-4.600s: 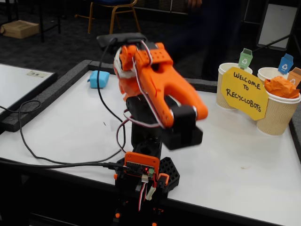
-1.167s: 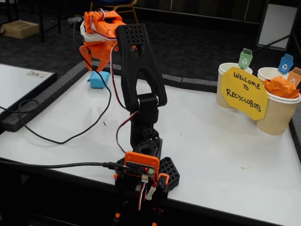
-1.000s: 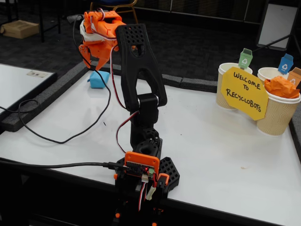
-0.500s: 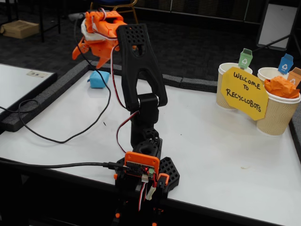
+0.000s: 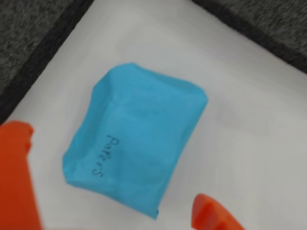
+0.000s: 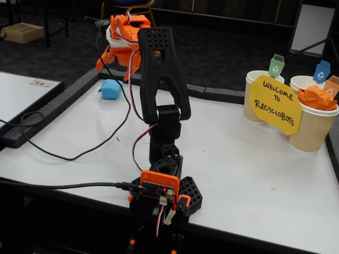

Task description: Sort rubbish by color.

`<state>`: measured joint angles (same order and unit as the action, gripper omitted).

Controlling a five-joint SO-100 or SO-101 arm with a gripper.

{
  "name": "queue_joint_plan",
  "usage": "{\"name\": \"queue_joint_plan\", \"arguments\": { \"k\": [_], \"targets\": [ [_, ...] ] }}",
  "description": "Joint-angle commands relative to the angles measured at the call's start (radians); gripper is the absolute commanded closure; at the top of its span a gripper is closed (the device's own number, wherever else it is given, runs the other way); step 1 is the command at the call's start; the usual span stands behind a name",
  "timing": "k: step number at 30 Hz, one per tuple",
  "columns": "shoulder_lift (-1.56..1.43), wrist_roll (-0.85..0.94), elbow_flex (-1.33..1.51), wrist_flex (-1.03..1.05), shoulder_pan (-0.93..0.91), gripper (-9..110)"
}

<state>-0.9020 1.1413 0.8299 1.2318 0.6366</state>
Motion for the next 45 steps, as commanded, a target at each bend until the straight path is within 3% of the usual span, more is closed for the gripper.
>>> {"name": "queue_joint_plan", "arguments": {
  "k": [1,20,28,31,38,45],
  "targets": [
    [-0.032,0.023,-0.034,-0.005,0.021,76],
    [0.163,0.023,-0.179,-0.178,0.025,81],
    [0.179,0.021,-0.179,-0.233,0.014,101],
    [0.179,0.015,-0.179,-0.244,0.006,101],
    [0.13,0.0,-0.179,-0.193,-0.003,101],
    [-0.118,-0.167,-0.158,-0.043,-0.005,101]
  ]
}}
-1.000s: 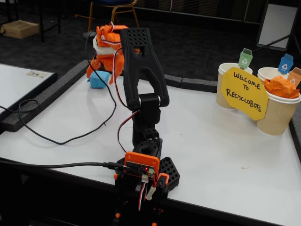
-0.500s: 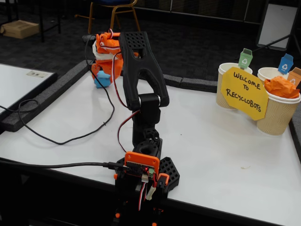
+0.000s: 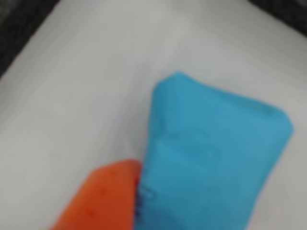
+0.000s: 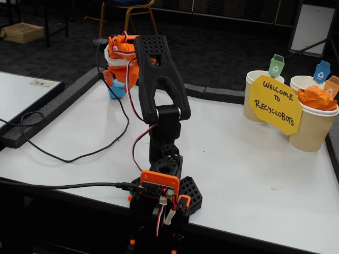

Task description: Sort rubbish by color.

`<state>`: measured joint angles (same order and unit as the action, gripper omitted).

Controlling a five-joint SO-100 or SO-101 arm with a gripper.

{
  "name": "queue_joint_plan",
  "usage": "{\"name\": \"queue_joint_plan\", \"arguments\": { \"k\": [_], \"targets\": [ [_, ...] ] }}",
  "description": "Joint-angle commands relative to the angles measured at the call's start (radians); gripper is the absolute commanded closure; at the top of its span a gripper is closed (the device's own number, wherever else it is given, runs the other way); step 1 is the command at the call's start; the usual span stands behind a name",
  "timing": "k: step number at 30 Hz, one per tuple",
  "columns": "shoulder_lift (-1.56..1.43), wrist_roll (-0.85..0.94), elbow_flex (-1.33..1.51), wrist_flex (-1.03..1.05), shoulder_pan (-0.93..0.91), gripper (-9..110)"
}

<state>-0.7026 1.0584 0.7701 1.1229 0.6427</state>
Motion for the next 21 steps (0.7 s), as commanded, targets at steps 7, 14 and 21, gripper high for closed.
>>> {"name": "queue_joint_plan", "arguments": {
  "k": [7,14,21],
  "targets": [
    [-0.657,-0.255,0.012,0.192,-0.014,101],
    [-0.974,-0.46,0.213,0.216,-0.074,101],
    [-1.282,-0.586,0.479,0.201,-0.209,101]
  ]
}}
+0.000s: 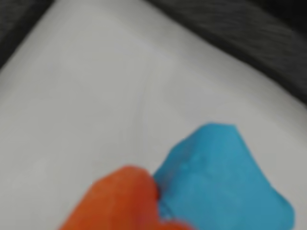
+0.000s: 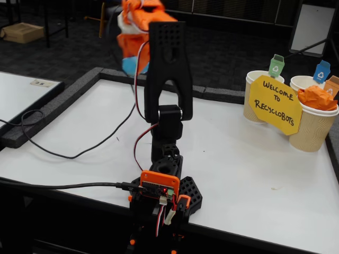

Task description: Sort rubbish by color.

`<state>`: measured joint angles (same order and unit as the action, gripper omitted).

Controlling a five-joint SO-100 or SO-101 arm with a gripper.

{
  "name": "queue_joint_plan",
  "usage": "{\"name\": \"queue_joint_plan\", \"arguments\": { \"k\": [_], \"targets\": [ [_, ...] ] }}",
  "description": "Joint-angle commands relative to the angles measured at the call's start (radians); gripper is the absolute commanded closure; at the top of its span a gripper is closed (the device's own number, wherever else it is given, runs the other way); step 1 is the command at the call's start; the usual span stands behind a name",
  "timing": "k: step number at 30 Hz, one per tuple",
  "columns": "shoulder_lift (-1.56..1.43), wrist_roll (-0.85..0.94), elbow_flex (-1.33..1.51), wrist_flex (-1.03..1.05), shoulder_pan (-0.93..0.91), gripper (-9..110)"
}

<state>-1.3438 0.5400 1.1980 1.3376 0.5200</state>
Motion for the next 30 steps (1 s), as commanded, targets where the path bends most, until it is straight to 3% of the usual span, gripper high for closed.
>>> {"name": "queue_joint_plan", "arguments": {
  "k": [1,13,30],
  "targets": [
    [-0.684,-0.078,0.086,-0.014,-0.106,101],
    [-0.994,-0.256,0.288,0.074,-0.225,101],
    [-1.43,-0.305,0.773,0.084,-0.212,101]
  ]
}}
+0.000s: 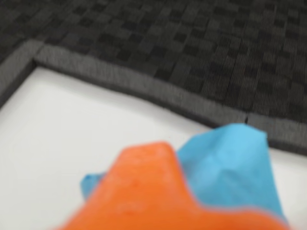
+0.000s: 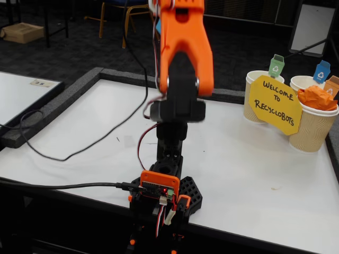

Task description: Sort rubbish by color.

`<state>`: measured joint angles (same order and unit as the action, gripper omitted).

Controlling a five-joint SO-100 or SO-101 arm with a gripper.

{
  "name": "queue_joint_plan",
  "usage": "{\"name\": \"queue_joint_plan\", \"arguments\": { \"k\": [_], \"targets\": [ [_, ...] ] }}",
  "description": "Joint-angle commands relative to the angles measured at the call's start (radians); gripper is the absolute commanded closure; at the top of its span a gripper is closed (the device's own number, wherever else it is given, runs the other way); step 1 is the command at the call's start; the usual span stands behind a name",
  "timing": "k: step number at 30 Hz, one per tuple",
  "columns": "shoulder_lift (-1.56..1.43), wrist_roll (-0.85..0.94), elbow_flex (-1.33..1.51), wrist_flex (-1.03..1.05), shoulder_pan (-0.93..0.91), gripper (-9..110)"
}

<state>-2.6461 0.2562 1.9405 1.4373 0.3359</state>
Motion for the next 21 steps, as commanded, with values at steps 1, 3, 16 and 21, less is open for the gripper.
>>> {"name": "queue_joint_plan", "arguments": {
  "k": [1,3,16,21],
  "targets": [
    [-0.15,-0.021,0.052,-0.017,-0.04,101],
    [-0.186,-0.021,0.097,-0.02,-0.077,101],
    [-0.337,-0.009,0.351,-0.101,-0.39,101],
    [-0.425,-0.008,0.422,-0.121,-0.476,101]
  ]
}}
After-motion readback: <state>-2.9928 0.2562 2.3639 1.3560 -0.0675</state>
